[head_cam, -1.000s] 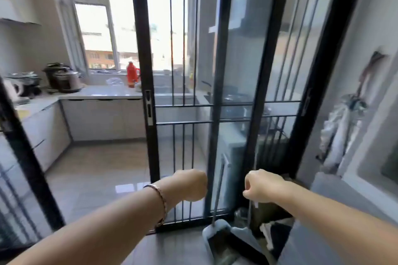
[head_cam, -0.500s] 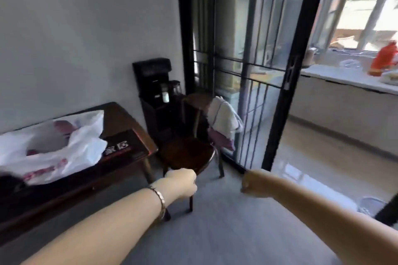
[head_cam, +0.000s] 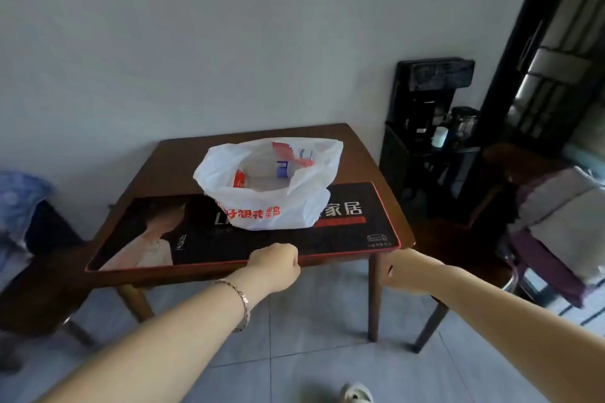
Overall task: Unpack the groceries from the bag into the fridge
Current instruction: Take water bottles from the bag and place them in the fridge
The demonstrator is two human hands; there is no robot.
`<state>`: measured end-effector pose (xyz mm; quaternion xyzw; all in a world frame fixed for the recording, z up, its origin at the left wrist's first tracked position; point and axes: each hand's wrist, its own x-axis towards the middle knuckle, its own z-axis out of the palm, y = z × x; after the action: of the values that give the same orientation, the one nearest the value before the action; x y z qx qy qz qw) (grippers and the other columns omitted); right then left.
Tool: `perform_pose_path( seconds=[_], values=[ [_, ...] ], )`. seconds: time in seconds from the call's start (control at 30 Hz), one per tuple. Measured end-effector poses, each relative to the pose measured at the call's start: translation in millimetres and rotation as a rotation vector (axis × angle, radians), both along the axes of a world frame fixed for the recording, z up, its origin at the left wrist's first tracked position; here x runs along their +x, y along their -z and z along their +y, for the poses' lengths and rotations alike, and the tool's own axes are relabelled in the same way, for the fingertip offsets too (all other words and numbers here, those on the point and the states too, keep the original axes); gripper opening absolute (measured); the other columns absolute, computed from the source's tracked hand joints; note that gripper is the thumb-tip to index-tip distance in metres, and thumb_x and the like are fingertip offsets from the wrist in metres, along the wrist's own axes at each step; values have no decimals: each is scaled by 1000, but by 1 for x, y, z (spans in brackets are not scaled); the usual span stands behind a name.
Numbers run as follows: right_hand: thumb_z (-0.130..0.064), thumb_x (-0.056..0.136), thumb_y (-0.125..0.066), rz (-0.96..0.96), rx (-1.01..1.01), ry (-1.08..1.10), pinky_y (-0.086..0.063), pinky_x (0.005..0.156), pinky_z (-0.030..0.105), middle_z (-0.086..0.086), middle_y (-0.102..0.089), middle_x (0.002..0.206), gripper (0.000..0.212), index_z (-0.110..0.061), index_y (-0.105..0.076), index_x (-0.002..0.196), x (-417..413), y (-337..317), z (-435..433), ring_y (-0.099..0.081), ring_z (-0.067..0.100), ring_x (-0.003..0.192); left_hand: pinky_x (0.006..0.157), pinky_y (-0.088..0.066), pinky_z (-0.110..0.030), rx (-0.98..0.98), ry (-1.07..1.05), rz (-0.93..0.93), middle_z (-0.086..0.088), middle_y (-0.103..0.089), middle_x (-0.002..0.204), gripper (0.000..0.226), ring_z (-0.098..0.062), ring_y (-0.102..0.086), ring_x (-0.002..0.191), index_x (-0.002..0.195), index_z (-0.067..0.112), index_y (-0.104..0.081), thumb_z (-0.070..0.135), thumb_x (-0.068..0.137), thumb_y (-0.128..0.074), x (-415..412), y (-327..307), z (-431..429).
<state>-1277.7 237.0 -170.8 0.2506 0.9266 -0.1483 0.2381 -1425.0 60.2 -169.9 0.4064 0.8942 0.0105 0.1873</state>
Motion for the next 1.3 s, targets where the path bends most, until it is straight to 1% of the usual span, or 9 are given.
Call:
perform_pose_path(
  seconds=[0.2,0.5,0.67,0.8,0.9,0.97,1.0,1.07,1.3],
  values=[
    [-31,90,-48,65,-13,-134,-52,90,35,2,-65,111,28,-16,-64,108,-113,1,57,-61,20,100,70,-50,-32,99,-121,-13,-1,-57,78,25,-21,-59,76,78,14,-54,21,97,-41,-98,2,44],
    [-29,94,-46,316,-31,-152,-49,94,31,-2,-62,117,27,-23,-58,118,-281,-4,101,-60,20,103,97,-41,-29,321,-218,165,1,-47,134,32,-16,-49,117,125,14,-54,19,94,-48,-231,0,74],
    [-29,95,-45,427,67,-104,-48,90,30,0,-53,126,22,-23,-59,112,-346,25,112,-60,25,102,104,-38,-45,400,-48,378,-12,-36,148,36,-31,-42,130,117,14,-65,8,81,-65,-311,33,85],
    [-24,95,-45,288,-33,43,-44,88,31,6,-52,123,24,-15,-55,116,-386,54,113,-53,23,107,111,-15,-55,225,165,518,-13,-24,154,35,-38,-19,142,106,21,-69,6,74,-68,-390,52,108],
    [-20,93,-48,187,-47,161,-46,89,31,5,-51,117,42,-11,-41,132,-407,76,113,-53,24,107,115,1,-51,75,230,397,-2,12,158,51,-36,3,144,132,28,-48,9,85,-53,-436,56,140],
    [-21,89,-49,153,-46,249,-49,81,30,2,-52,106,51,-13,-30,136,-417,86,115,-55,22,94,107,-31,-45,59,286,337,2,12,158,71,-35,-31,134,145,31,-27,3,85,-52,-457,56,165],
    [-20,88,-49,138,-37,268,-48,80,31,3,-53,108,51,-12,-31,135,-421,90,117,-55,23,94,88,-46,-39,77,312,291,2,7,159,81,-30,-50,114,149,30,-15,-3,84,-50,-465,56,178],
    [-19,86,-50,109,-9,282,-45,83,33,9,-53,117,53,-11,-30,135,-429,95,122,-54,28,103,60,-43,-32,92,318,161,2,2,159,85,-25,-57,82,150,27,-5,-10,84,-43,-473,52,204],
    [-41,85,-57,-90,180,271,-35,102,40,27,-29,140,87,-10,-6,148,-473,139,143,-38,39,124,70,-45,-34,187,208,-36,2,-17,157,79,-30,-57,108,149,27,-12,-9,85,-40,-482,51,233]
  ],
)
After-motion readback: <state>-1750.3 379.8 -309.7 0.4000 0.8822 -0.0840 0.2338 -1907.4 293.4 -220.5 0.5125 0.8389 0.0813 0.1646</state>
